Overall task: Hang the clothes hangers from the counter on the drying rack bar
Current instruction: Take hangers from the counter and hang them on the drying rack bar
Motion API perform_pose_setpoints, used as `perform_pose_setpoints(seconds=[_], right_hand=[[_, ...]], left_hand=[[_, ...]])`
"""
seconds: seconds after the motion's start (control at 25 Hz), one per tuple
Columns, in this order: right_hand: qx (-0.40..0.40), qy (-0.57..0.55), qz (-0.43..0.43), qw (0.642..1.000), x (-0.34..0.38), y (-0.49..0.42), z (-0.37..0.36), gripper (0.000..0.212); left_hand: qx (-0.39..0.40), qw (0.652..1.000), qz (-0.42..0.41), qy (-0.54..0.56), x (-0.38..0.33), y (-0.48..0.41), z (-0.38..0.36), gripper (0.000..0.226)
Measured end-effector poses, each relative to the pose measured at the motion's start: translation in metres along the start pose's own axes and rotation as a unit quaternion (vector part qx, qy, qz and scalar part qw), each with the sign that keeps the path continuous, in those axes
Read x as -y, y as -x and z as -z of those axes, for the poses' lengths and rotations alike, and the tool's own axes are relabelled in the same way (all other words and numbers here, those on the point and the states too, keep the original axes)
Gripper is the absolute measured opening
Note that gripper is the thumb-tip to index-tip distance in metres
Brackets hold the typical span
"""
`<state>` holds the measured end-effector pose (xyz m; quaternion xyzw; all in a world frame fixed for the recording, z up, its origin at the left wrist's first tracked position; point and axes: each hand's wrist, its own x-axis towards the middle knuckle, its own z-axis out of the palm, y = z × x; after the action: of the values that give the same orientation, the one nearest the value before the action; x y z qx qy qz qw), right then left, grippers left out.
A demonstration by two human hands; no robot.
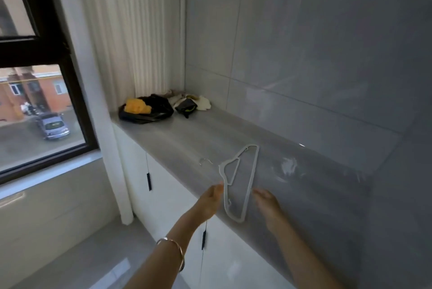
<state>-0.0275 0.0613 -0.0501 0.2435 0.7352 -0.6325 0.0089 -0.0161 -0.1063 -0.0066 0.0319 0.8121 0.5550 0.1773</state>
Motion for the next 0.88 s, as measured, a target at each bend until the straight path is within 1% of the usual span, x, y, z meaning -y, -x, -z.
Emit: perform_pose_setpoints(seconds=[0.12,0.16,0.2,0.28,0.36,0.4,0.44,0.52,0.6,0.64,0.72,0.8,0.88], right_hand=[[0.043,-0.108,-0.081,0.990,-0.016,-0.055,-0.012,0.015],[0.046,-0.135,-0.102,0.985,-0.020,-0.069,-0.016,0.017],[0.034,-0.147,-0.113,0.982,-0.025,-0.081,-0.022,0.019],[-0.021,-0.128,-0.116,0.985,-0.027,-0.091,-0.033,0.019],[-0.077,-0.094,-0.098,0.988,-0.026,-0.094,-0.041,0.015],[-0.087,-0.092,-0.085,0.988,-0.023,-0.092,-0.043,0.013],[-0.087,-0.105,-0.070,0.988,-0.020,-0.089,-0.046,0.014],[-0.061,-0.168,-0.037,0.983,-0.005,-0.073,-0.050,0.020],[-0.004,-0.209,0.006,0.978,0.019,-0.047,-0.057,0.021],[0.030,-0.211,0.030,0.976,0.032,-0.031,-0.062,0.022],[0.089,-0.207,0.074,0.971,0.057,0.003,-0.072,0.021],[0.126,-0.198,0.104,0.967,0.073,0.039,-0.082,0.022],[0.145,-0.153,0.138,0.968,0.084,0.071,-0.088,0.023]], left_hand=[[0.035,0.995,0.091,0.025,0.001,-0.051,-0.013,0.056],[0.044,0.992,0.115,0.033,0.005,-0.066,-0.017,0.058],[0.051,0.989,0.132,0.049,0.010,-0.077,-0.020,0.057],[0.052,0.978,0.167,0.115,0.020,-0.090,-0.022,0.057],[0.061,0.963,0.190,0.183,0.028,-0.093,-0.018,0.060],[0.069,0.959,0.187,0.203,0.030,-0.093,-0.013,0.059],[0.075,0.958,0.176,0.214,0.033,-0.092,-0.007,0.057],[0.063,0.957,0.131,0.251,0.026,-0.082,0.010,0.051],[0.015,0.951,0.050,0.305,0.011,-0.065,0.033,0.041],[-0.021,0.951,0.012,0.307,0.001,-0.054,0.046,0.035],[-0.087,0.956,-0.054,0.276,-0.020,-0.024,0.075,0.025],[-0.141,0.955,-0.095,0.242,-0.032,0.013,0.107,0.025],[-0.178,0.945,-0.128,0.243,-0.040,0.052,0.133,0.028]])
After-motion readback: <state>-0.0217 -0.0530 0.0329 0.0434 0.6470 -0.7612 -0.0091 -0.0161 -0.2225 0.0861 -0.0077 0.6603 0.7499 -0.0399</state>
